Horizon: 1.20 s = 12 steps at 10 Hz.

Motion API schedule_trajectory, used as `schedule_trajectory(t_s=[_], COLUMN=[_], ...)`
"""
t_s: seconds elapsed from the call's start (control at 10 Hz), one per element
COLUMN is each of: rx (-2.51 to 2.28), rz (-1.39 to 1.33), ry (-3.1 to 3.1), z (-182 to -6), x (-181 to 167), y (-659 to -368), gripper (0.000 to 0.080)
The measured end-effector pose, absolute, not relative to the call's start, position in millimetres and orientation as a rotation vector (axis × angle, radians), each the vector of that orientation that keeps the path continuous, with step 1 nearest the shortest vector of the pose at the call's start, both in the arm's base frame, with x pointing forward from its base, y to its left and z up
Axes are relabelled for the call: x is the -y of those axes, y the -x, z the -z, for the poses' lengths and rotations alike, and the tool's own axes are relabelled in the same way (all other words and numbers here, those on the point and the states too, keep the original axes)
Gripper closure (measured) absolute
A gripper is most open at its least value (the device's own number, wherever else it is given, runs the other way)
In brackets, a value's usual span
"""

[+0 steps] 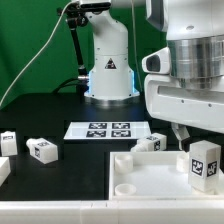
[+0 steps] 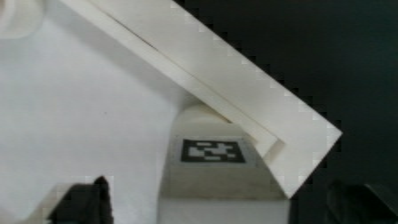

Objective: Assemble one leg

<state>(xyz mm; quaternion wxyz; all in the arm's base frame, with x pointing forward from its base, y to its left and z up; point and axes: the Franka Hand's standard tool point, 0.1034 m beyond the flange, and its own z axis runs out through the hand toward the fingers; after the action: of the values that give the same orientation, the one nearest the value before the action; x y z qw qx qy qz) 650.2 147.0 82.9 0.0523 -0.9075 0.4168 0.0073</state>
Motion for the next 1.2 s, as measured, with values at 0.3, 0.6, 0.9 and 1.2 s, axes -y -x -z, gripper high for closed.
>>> schedule_trajectory(t_s=[0.3, 0.6, 0.9, 1.2], rx=[-0.890, -0.537, 0.011, 0.380], rz=[0.021, 0.041, 0.081, 0.081], ry=[2.929, 3.029, 3.111, 3.095], z=[-83.8, -83.7, -87.8, -86.0], x=[-148.7, -147.7, -148.8, -145.9], y=[-651.2, -651.4, -655.6, -655.6], gripper=[0.0156, 0.0150, 0.0150, 0.0150])
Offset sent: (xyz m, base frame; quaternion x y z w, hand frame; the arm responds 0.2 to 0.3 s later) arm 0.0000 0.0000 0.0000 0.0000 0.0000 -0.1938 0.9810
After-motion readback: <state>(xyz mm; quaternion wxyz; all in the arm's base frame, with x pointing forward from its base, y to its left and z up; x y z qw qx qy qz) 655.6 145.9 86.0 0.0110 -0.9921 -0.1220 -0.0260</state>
